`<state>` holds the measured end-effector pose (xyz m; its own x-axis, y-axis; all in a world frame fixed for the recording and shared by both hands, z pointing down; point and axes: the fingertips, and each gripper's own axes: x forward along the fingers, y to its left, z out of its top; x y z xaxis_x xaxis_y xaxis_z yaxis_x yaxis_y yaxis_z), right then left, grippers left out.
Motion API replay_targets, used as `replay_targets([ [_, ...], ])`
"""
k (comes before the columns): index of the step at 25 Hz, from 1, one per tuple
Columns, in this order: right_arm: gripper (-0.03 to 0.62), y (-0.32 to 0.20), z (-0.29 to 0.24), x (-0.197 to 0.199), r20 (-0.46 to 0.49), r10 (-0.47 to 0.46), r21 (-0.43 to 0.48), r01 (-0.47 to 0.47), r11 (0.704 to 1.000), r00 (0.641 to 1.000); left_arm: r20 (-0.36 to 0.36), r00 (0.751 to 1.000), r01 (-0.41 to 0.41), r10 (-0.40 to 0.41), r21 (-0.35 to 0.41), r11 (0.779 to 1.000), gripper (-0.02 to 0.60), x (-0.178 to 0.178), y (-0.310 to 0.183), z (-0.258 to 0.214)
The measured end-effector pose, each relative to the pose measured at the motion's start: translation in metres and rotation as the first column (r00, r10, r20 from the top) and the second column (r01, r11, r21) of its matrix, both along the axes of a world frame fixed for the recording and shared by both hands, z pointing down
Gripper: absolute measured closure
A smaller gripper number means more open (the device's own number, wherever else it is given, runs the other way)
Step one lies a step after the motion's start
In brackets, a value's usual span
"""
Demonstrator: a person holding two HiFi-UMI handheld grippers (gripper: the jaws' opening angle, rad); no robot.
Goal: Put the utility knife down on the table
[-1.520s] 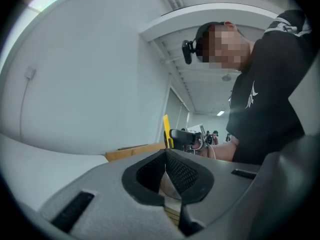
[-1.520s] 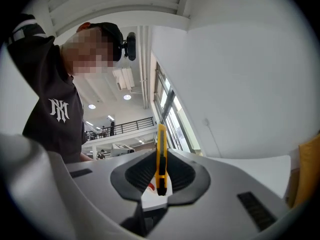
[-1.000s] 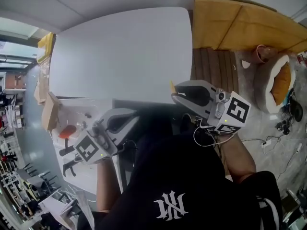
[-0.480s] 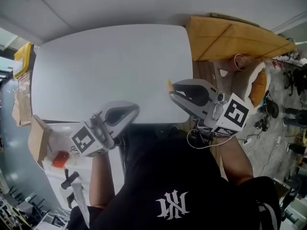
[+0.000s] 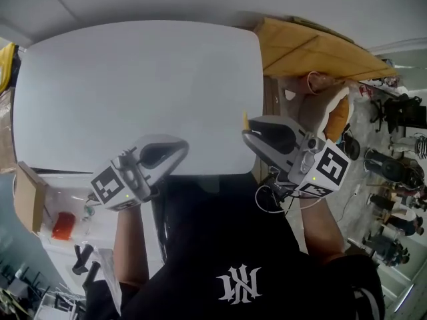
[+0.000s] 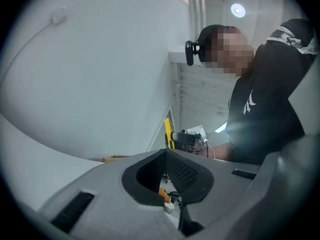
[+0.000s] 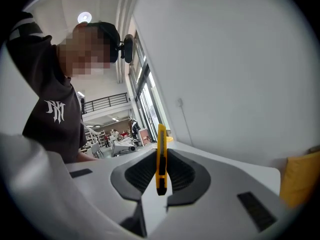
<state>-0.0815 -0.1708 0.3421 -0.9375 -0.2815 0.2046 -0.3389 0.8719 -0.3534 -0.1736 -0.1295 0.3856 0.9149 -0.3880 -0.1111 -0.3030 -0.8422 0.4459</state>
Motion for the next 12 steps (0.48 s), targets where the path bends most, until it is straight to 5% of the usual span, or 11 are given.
replay_targets([
  [7,0.542,-0.041,0.042,-0.002,0.045,-0.134,-0.019,0.135,0.991,0.99,0.112,0.982,0.162,-0.151,-0.101,0.982,0.577,0.022,-0.015,0.044],
  [12,0.542,-0.062,0.076,0.017,0.088,-0.201,-0.062,0.207,0.976,0.976,0.152,0.97,0.209,-0.189,-0.136,0.968,0.577,0.052,-0.03,0.061],
])
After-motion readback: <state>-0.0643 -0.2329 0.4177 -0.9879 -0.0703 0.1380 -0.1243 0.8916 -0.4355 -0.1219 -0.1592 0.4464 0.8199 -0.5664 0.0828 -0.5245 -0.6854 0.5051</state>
